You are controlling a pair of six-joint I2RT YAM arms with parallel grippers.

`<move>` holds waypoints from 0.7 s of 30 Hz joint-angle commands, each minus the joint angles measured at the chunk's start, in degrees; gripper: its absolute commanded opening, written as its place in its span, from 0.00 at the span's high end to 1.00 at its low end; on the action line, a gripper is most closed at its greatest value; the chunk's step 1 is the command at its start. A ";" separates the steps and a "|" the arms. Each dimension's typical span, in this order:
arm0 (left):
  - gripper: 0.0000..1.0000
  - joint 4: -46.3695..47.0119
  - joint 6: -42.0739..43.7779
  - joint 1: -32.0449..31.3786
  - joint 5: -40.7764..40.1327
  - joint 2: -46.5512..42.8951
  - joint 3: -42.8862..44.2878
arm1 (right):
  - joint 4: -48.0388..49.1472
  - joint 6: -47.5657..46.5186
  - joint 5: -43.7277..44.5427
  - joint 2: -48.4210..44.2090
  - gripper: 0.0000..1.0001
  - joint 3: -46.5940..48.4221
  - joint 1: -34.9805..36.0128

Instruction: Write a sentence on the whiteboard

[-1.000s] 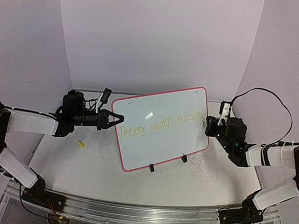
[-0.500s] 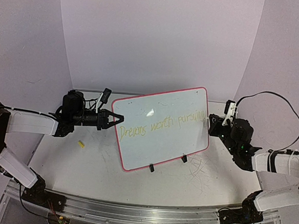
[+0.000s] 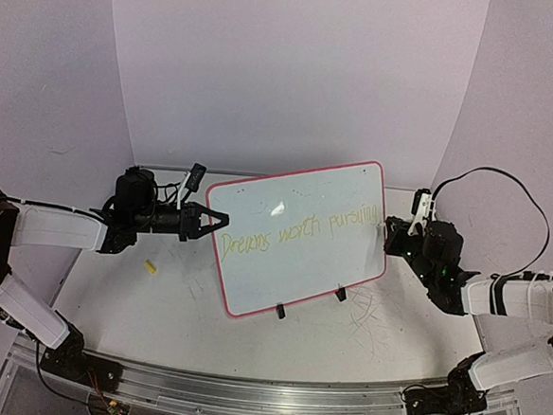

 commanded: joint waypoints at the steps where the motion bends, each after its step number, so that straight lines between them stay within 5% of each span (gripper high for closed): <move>1: 1.00 -4.14 6.03 0.84 -4.45 -0.42 0.12 | 3.91 -1.10 2.04 0.63 1.00 2.65 -0.36; 21: 1.00 -4.84 6.41 0.84 -4.25 -0.23 0.75 | 5.24 -1.62 2.69 4.08 1.00 4.97 -0.73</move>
